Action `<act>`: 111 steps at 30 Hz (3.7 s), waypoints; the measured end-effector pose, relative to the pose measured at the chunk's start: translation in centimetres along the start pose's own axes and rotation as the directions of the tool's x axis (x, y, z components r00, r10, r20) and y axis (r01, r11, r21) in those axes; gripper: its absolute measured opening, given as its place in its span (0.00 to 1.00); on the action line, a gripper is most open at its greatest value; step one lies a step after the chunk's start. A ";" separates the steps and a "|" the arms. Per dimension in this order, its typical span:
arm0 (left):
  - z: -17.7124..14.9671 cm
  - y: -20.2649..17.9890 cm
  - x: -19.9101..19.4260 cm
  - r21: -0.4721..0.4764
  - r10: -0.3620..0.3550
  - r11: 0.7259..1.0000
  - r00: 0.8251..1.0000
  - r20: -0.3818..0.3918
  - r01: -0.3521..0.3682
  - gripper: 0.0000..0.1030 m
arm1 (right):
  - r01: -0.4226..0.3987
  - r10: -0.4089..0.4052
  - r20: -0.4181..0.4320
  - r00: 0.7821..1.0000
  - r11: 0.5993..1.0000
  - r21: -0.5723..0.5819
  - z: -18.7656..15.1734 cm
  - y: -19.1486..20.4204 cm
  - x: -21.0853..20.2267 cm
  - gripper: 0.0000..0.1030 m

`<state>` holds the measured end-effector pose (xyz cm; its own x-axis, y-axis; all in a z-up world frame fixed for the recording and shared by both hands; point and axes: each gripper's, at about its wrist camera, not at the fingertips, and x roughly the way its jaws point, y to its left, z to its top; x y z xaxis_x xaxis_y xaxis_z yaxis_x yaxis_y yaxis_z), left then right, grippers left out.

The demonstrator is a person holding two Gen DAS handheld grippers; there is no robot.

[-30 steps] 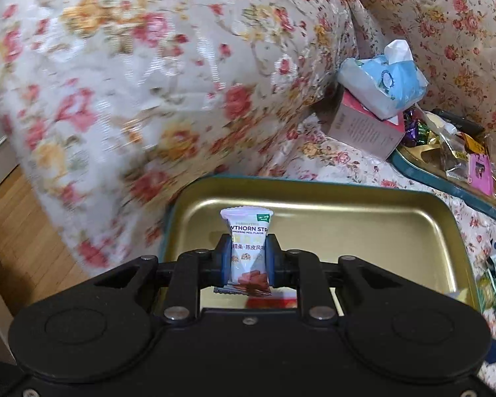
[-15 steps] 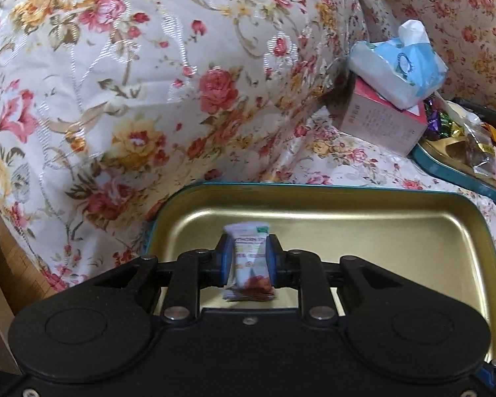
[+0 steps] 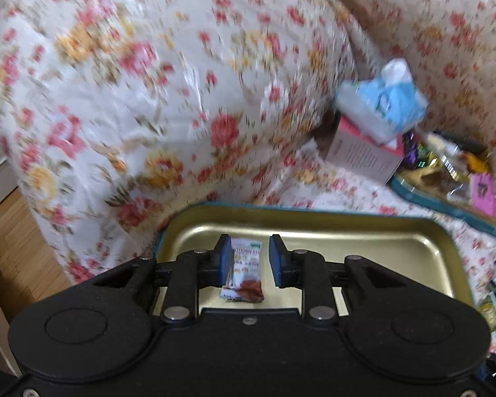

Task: Organize snacks
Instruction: 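Open both tools to release the packets into the tray, then move both tools back toward the remaining snack packets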

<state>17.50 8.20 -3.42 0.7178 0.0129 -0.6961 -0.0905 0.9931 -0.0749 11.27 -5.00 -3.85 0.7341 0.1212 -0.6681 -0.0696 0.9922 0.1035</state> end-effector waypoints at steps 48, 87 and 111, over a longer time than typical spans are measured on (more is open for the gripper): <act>-11.1 -19.2 -12.3 0.388 -0.272 0.879 0.960 -0.064 0.275 0.54 | 0.185 -0.265 0.110 0.958 0.862 0.471 -9.2 -21.5 -13.4 1.00; -14.8 -24.3 -5.9 0.429 -0.238 0.845 0.943 -0.230 0.318 0.54 | 0.366 -0.358 -0.091 0.929 0.859 0.358 -9.5 -27.7 -9.8 0.88; -15.8 -24.0 -6.6 0.399 -0.256 0.864 0.950 -0.176 0.307 0.55 | -0.036 -0.006 -0.163 0.987 0.966 -0.257 3.0 -18.4 5.4 0.86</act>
<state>4.08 -17.57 -8.31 0.5842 -0.2629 -0.7679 0.4177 0.9086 0.0067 18.56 -22.68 -7.15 0.6144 0.1182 -0.7801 -0.2672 0.9615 -0.0648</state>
